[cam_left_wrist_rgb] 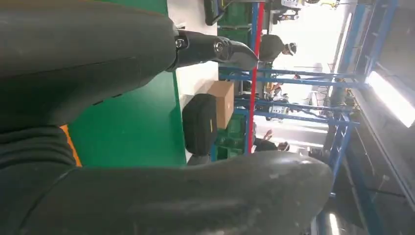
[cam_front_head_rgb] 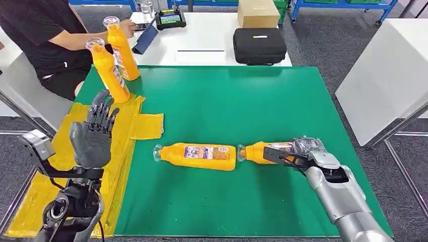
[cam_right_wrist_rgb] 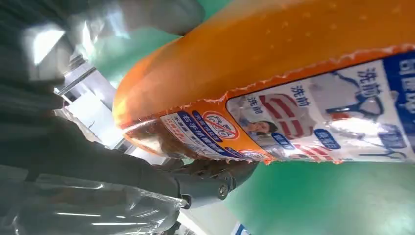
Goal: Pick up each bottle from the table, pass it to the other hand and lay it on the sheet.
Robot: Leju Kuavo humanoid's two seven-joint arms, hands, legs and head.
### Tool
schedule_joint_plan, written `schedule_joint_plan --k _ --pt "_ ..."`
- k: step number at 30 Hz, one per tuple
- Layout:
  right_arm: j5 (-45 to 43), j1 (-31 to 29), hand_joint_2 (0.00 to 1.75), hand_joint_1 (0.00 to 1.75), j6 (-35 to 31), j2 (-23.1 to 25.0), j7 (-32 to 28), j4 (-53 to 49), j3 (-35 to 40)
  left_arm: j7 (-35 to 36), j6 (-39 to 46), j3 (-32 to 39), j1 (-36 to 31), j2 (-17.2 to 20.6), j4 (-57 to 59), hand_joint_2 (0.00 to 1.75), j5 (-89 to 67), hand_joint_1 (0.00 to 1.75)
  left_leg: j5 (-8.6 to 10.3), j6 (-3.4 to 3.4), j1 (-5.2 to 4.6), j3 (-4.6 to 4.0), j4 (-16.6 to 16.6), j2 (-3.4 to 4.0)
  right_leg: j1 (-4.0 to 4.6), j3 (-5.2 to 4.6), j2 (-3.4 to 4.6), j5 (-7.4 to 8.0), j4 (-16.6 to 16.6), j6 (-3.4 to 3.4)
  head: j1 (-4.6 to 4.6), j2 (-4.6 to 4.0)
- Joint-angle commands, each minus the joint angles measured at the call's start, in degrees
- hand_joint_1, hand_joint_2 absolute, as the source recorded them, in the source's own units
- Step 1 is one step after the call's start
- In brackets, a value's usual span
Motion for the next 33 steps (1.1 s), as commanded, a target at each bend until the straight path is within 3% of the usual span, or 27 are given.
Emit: schedule_joint_plan --k 1,7,8,11,12,17,26,30,33 --pt "0.7 -0.2 1.75 1.75 4.0 -0.4 -2.6 10.5 3.1 0.2 0.6 -3.1 -6.4 -1.9 7.7 0.0 0.8 0.0 0.06 -0.17 0.1 0.03 -0.1 -0.27 0.09 0.18 -0.35 0.02 -0.2 0.01 0.0 0.0" --pt "0.7 -5.2 1.75 1.71 6.8 -1.2 -6.9 21.5 7.6 0.1 2.1 -4.7 -10.0 -3.0 10.2 0.0 1.8 0.0 0.07 -0.16 0.1 0.11 -0.1 -0.21 0.1 0.26 -0.29 0.05 -0.2 0.01 0.0 0.0" --pt "0.5 -5.6 1.75 0.0 6.8 -1.5 -7.6 22.6 8.4 0.1 2.4 -4.8 -10.5 -3.0 10.6 0.0 1.9 0.0 0.03 -0.1 0.06 0.24 0.0 -0.13 0.07 0.33 -0.22 0.02 -0.1 0.01 0.0 0.0" --pt "-1.1 -7.1 1.75 0.0 7.1 -2.4 -9.8 25.7 10.4 -0.8 3.5 -4.9 -11.2 -2.6 11.5 0.0 2.8 0.0 0.15 -0.2 0.12 0.25 -0.1 -0.34 0.12 0.42 -0.5 0.1 -0.3 0.03 0.02 0.0" --pt "-1.8 -7.8 1.75 1.75 6.7 -2.5 -10.7 26.8 11.3 -1.1 3.7 -4.9 -11.3 -2.4 11.7 0.0 3.1 0.0 0.2 -0.25 0.12 0.1 -0.1 -0.41 0.12 0.33 -0.58 0.15 -0.3 0.04 0.02 0.0" --pt "-3.7 -9.2 1.75 1.75 7.9 -3.2 -12.5 28.9 13.4 -1.6 3.5 -5.3 -11.8 -2.8 12.5 0.0 3.6 0.0 0.05 -0.09 0.05 0.52 0.0 -0.16 0.08 0.63 -0.29 0.03 -0.2 0.03 0.02 0.0" --pt "-6.1 -10.8 1.75 1.75 8.8 -3.2 -13.7 30.8 16.2 -2.1 3.5 -5.5 -13.1 -2.8 13.7 0.0 4.0 0.0 0.27 -0.21 0.12 0.2 -0.1 -0.38 0.13 0.42 -0.52 0.24 -0.4 0.04 0.02 0.0" --pt "-6.1 -10.8 1.75 1.75 8.8 -3.2 -13.7 30.8 16.2 -2.1 3.5 -5.5 -13.1 -2.8 13.7 0.0 4.0 0.0 0.12 -0.09 0.06 0.56 0.0 -0.26 0.09 0.71 -0.35 0.11 -0.2 0.03 0.02 0.0" --pt "-7.5 -11.9 1.75 1.75 5.9 -2.6 -13.4 31.4 15.2 -2.7 4.0 -5.2 -12.4 -2.7 13.0 0.0 4.2 0.0 0.21 -0.13 0.08 0.43 0.0 -0.3 0.11 0.61 -0.42 0.2 -0.3 0.04 0.02 0.0"
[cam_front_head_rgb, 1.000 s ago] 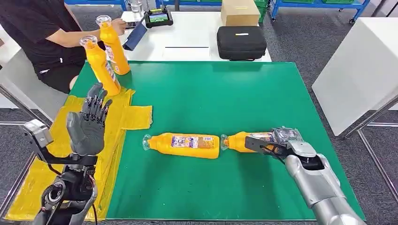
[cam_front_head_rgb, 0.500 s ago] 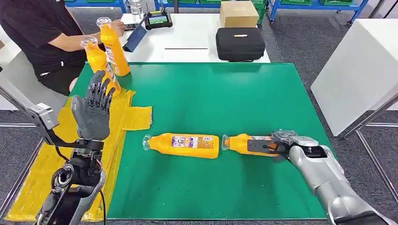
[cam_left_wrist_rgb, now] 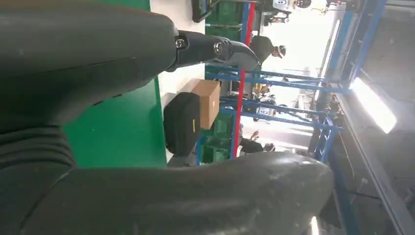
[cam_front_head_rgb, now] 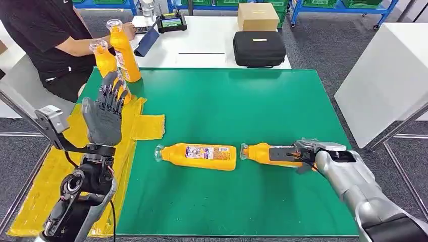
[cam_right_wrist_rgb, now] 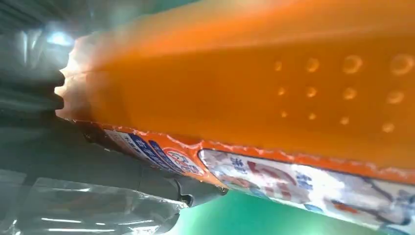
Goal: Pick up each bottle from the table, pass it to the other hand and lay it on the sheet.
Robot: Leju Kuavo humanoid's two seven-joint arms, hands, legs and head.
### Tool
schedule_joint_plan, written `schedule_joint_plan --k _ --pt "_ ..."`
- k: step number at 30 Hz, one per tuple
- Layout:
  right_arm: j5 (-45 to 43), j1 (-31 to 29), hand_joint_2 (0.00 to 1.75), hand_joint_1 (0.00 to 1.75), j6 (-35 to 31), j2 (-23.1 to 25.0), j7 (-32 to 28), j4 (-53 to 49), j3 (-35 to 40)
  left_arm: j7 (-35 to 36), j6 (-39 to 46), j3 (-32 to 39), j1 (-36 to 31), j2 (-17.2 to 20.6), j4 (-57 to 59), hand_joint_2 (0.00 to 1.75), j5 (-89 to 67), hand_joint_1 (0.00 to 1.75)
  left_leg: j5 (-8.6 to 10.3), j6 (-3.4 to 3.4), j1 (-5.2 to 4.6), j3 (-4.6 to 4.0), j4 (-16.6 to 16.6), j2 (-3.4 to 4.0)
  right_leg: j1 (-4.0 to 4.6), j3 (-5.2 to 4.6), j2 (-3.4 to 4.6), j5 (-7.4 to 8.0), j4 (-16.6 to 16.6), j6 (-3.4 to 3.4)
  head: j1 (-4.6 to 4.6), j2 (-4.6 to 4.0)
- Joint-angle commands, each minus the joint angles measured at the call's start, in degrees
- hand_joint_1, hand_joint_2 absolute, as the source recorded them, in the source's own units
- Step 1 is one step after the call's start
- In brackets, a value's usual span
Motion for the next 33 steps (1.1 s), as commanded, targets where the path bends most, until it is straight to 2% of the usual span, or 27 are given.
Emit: schedule_joint_plan --k 1,4,5,8,9,10,11,14,16,17,20,24,26,29,31,33 --pt "-1.6 2.5 1.75 1.75 -2.3 0.3 0.6 6.3 2.0 -0.6 0.6 -1.1 -1.3 -0.3 2.9 0.0 0.4 0.0 0.23 -0.23 0.12 -0.48 0.0 -0.28 0.09 -0.34 -0.37 0.21 -0.2 0.01 0.0 0.0" --pt "-7.2 3.2 1.75 1.75 -6.6 -2.0 2.1 -2.5 -4.4 0.2 0.8 0.6 1.5 0.0 0.3 0.0 -0.4 0.0 0.25 -0.21 0.08 -0.62 0.0 -0.22 0.05 -0.44 -0.3 0.24 -0.2 0.02 0.0 0.0" --pt "-10.9 4.9 1.75 1.75 -7.3 -3.3 2.4 -8.9 -8.3 1.2 0.4 1.4 2.6 0.1 -0.4 0.0 -0.2 0.0 0.19 -0.18 0.03 -0.53 0.0 -0.18 0.0 -0.38 -0.25 0.18 -0.1 0.03 0.0 0.0" --pt "-21.9 12.9 1.75 1.75 -6.2 -7.4 6.6 -37.9 -20.1 2.5 -0.2 4.7 7.5 0.1 -4.5 0.0 0.4 0.0 0.1 -0.19 0.01 -0.51 0.0 -0.08 -0.03 -0.33 -0.15 0.12 -0.1 0.04 0.0 0.0" --pt "-23.2 13.8 1.75 1.75 -6.6 -7.6 7.1 -41.9 -21.8 2.7 -0.3 5.1 8.3 0.1 -5.1 0.0 0.6 0.0 0.03 -0.12 -0.03 -0.37 0.0 -0.02 -0.07 -0.22 -0.07 0.07 0.0 0.07 -0.02 0.0" --pt "-25.5 15.1 1.75 1.75 -7.7 -7.8 7.5 -48.5 -24.5 3.1 -0.5 5.8 9.5 0.1 -6.1 0.0 0.9 0.0 0.05 -0.32 0.03 -0.75 0.0 -0.02 -0.03 -0.56 -0.15 0.1 0.0 0.07 0.02 0.0" --pt "-26.4 16.0 1.75 1.75 -9.1 -8.4 7.1 -52.6 -25.9 3.4 -0.9 6.2 10.2 0.0 -6.6 1.75 1.5 0.0 0.0 -0.14 -0.06 -0.69 0.1 -0.03 -0.13 -0.5 -0.08 0.01 0.1 0.07 -0.02 0.0" --pt "-28.1 19.9 1.75 1.75 -16.8 -7.8 4.0 -62.5 -31.0 3.3 -1.5 6.1 11.3 -0.4 -7.1 1.75 2.5 0.0 0.01 -0.1 -0.13 -1.24 0.1 -0.03 -0.25 -1.04 -0.06 0.02 0.3 0.17 -0.02 0.0" --pt "-24.7 22.1 1.75 1.75 -20.1 -8.4 2.7 -65.6 -31.8 2.9 -1.5 5.7 11.3 -0.8 -7.2 1.75 2.7 0.0 0.13 0.04 -0.09 -1.55 0.1 -0.28 -0.22 -1.32 -0.31 0.13 0.1 0.25 -0.04 0.0" --pt "-19.1 22.4 1.75 1.75 -25.5 -7.9 2.2 -66.8 -32.3 2.5 -1.3 5.5 10.6 -1.4 -7.2 1.75 2.8 0.0 0.03 -0.06 -0.07 -1.48 0.1 -0.3 -0.19 -1.3 -0.39 0.0 0.1 0.23 -0.04 0.0" --pt "-16.3 26.5 1.75 1.75 -29.2 -6.8 2.6 -72.3 -34.4 2.3 -0.9 5.9 11.9 -2.6 -9.4 1.75 2.3 0.0 0.06 -0.02 -0.02 -1.63 0.1 -0.58 -0.13 -1.38 -0.52 -0.01 0.1 0.26 -0.02 0.0" --pt "-17.4 27.7 1.75 1.75 -29.1 -3.8 1.9 -76.3 -33.2 3.0 -1.5 6.0 13.4 -2.9 -12.0 1.75 2.0 0.0 0.02 -0.05 0.03 -1.76 0.0 -0.39 -0.11 -1.49 -0.38 0.02 0.0 0.26 -0.02 0.0" --pt "-21.3 23.8 1.75 1.75 -26.5 -1.9 1.8 -73.6 -28.1 3.6 -2.6 5.9 13.5 -3.3 -13.0 1.75 1.9 0.0 0.08 0.02 0.0 -1.89 0.0 -0.18 -0.14 -1.69 -0.14 0.14 0.1 0.25 0.0 0.0" --pt "-21.1 20.1 1.75 1.75 -26.3 -0.9 3.4 -69.0 -21.3 4.0 -3.8 5.5 13.5 -3.9 -13.5 1.75 1.2 0.0 0.1 0.04 0.02 -2.0 0.0 -0.07 -0.13 -1.72 -0.01 0.2 0.0 0.23 -0.04 0.0" --pt "-21.2 17.8 1.75 1.75 -23.8 2.1 5.5 -65.0 -17.0 4.2 -4.1 5.1 13.4 -4.5 -13.4 1.75 1.0 0.0 0.1 0.03 0.01 -1.96 0.0 -0.03 -0.14 -1.68 0.01 0.21 0.0 0.23 -0.02 0.0" --pt "-20.1 15.4 1.75 1.75 -23.2 7.4 8.2 -60.0 -13.2 3.4 -3.8 4.3 12.6 -5.4 -13.2 1.75 -0.4 0.0 0.12 -0.01 0.05 -1.82 -0.1 0.17 -0.1 -1.63 0.15 0.26 0.0 0.21 0.02 0.0"
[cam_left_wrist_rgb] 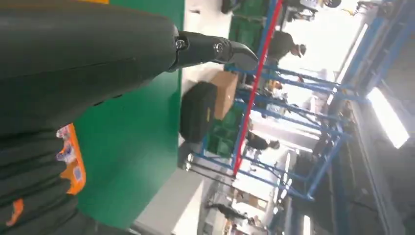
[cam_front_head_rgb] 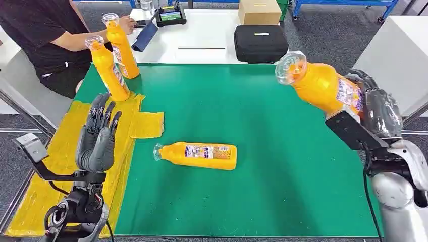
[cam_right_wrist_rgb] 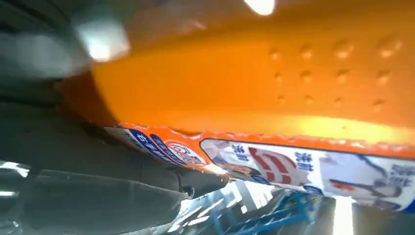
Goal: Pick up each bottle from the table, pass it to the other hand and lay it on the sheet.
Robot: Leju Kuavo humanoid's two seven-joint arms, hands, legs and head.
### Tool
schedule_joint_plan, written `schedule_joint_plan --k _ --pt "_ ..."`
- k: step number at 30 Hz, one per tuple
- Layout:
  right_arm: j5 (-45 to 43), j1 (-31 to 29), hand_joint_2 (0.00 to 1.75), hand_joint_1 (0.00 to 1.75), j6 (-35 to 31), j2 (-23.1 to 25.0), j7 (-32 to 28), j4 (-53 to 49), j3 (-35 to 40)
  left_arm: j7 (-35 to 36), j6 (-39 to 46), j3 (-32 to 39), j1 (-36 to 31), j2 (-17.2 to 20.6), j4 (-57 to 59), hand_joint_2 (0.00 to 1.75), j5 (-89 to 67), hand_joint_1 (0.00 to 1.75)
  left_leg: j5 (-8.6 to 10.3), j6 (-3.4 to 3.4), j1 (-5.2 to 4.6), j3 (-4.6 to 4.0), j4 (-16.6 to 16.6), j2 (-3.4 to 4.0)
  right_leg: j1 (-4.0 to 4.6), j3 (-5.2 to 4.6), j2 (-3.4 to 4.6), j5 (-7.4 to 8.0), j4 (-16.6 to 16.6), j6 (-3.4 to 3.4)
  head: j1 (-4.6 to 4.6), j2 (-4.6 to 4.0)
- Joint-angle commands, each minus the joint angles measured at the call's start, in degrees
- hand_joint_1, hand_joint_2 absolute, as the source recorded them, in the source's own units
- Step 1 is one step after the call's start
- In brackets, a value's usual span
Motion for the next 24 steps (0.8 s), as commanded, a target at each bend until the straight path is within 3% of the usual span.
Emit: schedule_joint_plan --k 1,8,24 --pt "0.3 -10.9 1.75 1.75 4.2 15.2 6.6 12.5 16.8 -0.1 -0.7 -1.1 -1.3 -3.7 -0.5 1.75 -2.4 0.0 -0.05 -0.26 0.11 0.28 -0.1 0.58 0.1 0.14 0.48 0.11 -0.1 -0.06 0.0 0.0" --pt "-2.7 -15.4 1.75 1.75 6.8 22.5 12.1 19.9 22.2 2.4 0.5 -5.2 -2.8 -4.4 -1.3 1.75 -3.4 0.0 0.04 -0.41 0.11 0.25 0.0 0.56 0.12 -0.01 0.39 0.05 0.1 -0.06 0.0 0.0" --pt "-13.2 -20.4 1.75 1.75 3.7 27.0 12.7 26.9 29.7 3.1 5.2 -11.6 -5.7 -3.9 -0.7 1.75 -3.0 0.0 0.03 -0.45 0.15 0.12 0.1 0.39 0.18 -0.04 0.23 -0.01 0.1 -0.04 0.02 0.0"
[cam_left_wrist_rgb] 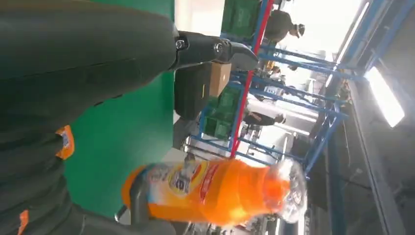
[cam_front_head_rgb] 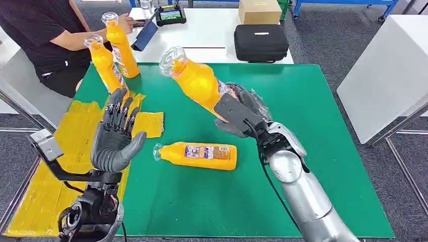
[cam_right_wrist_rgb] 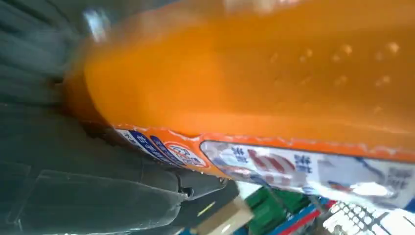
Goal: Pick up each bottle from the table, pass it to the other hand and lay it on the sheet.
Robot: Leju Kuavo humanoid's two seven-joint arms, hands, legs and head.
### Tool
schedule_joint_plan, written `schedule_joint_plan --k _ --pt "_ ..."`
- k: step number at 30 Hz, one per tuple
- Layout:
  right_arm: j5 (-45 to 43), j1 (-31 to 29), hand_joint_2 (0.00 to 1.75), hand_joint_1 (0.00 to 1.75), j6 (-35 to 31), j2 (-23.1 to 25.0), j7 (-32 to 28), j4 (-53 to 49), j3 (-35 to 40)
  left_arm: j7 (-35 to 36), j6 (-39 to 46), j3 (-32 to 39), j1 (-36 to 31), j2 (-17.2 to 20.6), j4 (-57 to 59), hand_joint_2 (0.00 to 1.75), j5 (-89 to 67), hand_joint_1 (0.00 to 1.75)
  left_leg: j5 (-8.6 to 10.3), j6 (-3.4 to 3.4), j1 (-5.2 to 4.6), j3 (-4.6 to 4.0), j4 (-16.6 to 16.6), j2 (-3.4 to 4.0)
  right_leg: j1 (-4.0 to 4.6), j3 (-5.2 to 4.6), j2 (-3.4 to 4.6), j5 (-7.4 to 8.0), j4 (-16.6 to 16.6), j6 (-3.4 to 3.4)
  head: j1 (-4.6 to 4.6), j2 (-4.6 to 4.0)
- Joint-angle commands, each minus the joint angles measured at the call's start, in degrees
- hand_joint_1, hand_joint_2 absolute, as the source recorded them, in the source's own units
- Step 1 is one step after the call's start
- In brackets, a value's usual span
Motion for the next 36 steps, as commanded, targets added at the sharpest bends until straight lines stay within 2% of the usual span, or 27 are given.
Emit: schedule_joint_plan --k 1,6,8,12,25,33,36 --pt "-3.1 -6.0 1.75 1.75 -1.3 2.8 0.3 8.8 5.7 0.2 1.6 -5.3 -3.8 0.3 2.3 1.75 0.5 0.0 -0.03 -0.15 0.02 0.08 0.0 0.05 0.02 0.06 0.0 -0.02 0.0 -0.01 0.0 0.0" --pt "-3.9 -6.0 1.75 1.75 -1.4 3.0 0.2 9.2 9.5 -0.4 3.7 -9.1 -5.7 0.5 3.2 1.75 0.5 0.0 -0.08 -0.2 0.05 0.16 0.0 0.06 0.05 0.14 -0.01 -0.05 0.0 -0.01 0.0 0.0" --pt "-4.5 -6.2 1.75 1.75 -1.7 3.9 0.5 9.0 10.4 -1.0 4.4 -10.8 -8.9 3.0 5.8 1.75 0.9 0.0 -0.08 -0.2 0.06 0.16 0.0 0.07 0.06 0.14 -0.01 -0.06 0.0 0.0 0.0 0.0" --pt "-4.5 -5.8 1.75 1.75 -1.6 4.7 0.8 8.1 12.4 -1.8 5.3 -12.1 -10.3 3.5 7.0 1.75 2.1 0.0 -0.04 -0.21 0.03 0.11 0.0 -0.01 0.03 0.09 -0.08 -0.05 0.0 -0.02 0.02 0.0" --pt "-5.0 -3.8 1.75 1.75 0.2 6.0 -0.2 4.4 16.5 -3.7 10.6 -13.0 -9.6 4.6 5.6 1.75 1.2 0.0 -0.1 -0.26 0.08 0.21 0.0 0.05 0.08 0.19 -0.07 -0.1 0.0 -0.01 0.0 0.0" --pt "-1.9 -2.0 1.75 1.75 2.1 7.7 0.2 1.0 26.1 -5.2 12.6 -12.0 -7.0 5.9 3.6 1.75 2.1 0.0 -0.16 -0.28 0.08 0.25 -0.1 0.22 0.07 0.16 0.1 -0.12 0.0 -0.05 0.02 0.0" --pt "-1.7 -1.8 1.75 1.75 2.1 7.9 0.4 1.1 26.5 -5.2 12.6 -12.0 -6.9 6.0 3.6 1.75 2.1 0.0 -0.06 -0.16 0.06 0.05 0.0 0.15 0.04 -0.01 0.07 -0.03 0.0 -0.02 -0.02 0.0"
